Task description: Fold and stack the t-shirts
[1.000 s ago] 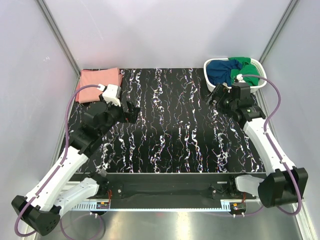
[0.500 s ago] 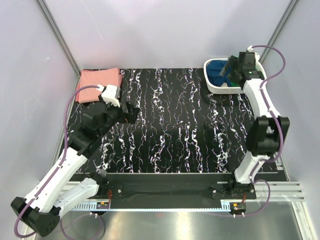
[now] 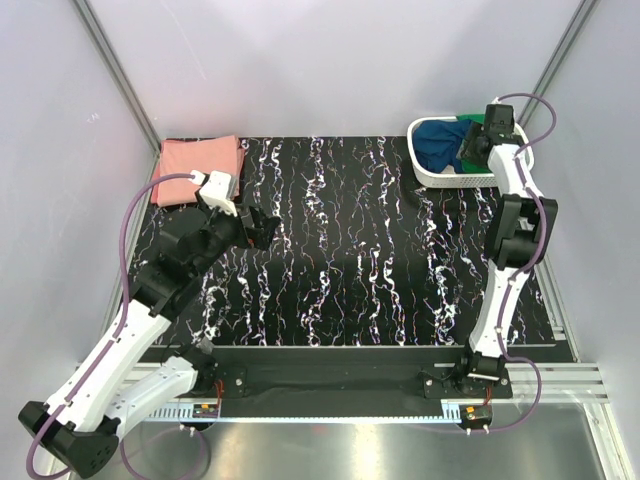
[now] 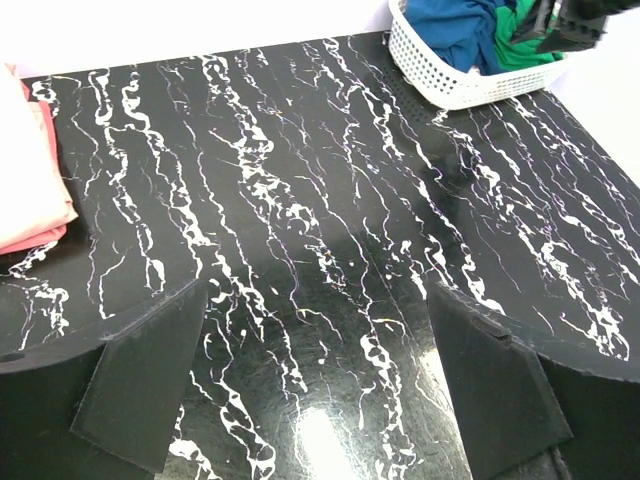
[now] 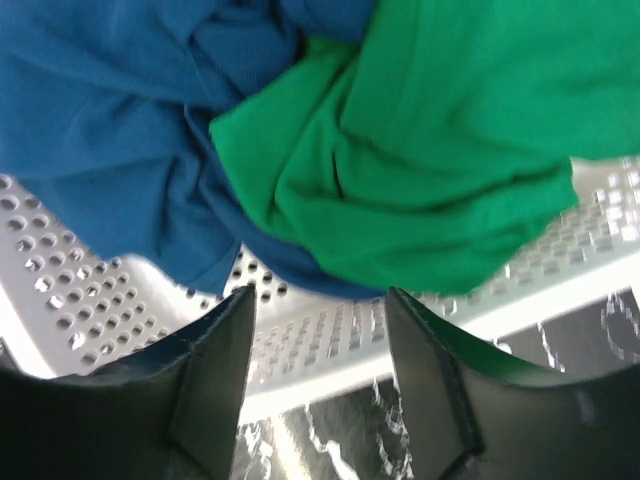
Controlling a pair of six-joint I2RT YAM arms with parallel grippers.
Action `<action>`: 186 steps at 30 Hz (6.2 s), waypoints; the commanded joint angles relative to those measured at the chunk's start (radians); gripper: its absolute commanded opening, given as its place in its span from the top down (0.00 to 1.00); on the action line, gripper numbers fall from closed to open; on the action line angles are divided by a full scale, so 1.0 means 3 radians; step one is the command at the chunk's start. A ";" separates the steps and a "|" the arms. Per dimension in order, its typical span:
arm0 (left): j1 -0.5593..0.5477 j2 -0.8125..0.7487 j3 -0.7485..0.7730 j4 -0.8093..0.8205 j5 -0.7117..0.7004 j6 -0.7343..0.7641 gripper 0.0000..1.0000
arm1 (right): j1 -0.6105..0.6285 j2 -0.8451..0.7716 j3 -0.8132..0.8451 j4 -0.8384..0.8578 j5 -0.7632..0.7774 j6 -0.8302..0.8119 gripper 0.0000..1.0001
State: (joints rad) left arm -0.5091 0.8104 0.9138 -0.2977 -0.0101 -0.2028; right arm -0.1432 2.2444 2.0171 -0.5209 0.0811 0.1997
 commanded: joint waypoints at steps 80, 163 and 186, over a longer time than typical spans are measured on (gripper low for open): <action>-0.0067 0.2452 0.0215 0.0108 0.0422 -0.1052 0.14 | 0.1173 -0.2578 -0.3517 0.0299 -0.0464 0.1165 0.32; -0.1213 0.0577 -0.0772 0.0339 0.0317 -0.1275 0.45 | 0.2317 -0.3416 -0.3865 0.0039 -0.0701 0.1507 0.31; 0.0142 -0.1162 -0.1809 -0.0311 -0.0273 -0.2448 0.31 | 0.3535 -0.0881 -0.1028 -0.1981 0.0231 0.3429 0.51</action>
State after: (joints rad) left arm -0.4713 0.5083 0.3737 -0.4328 -0.0242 -0.8967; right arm 0.8986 1.9385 1.6325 -0.9161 0.0933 1.1419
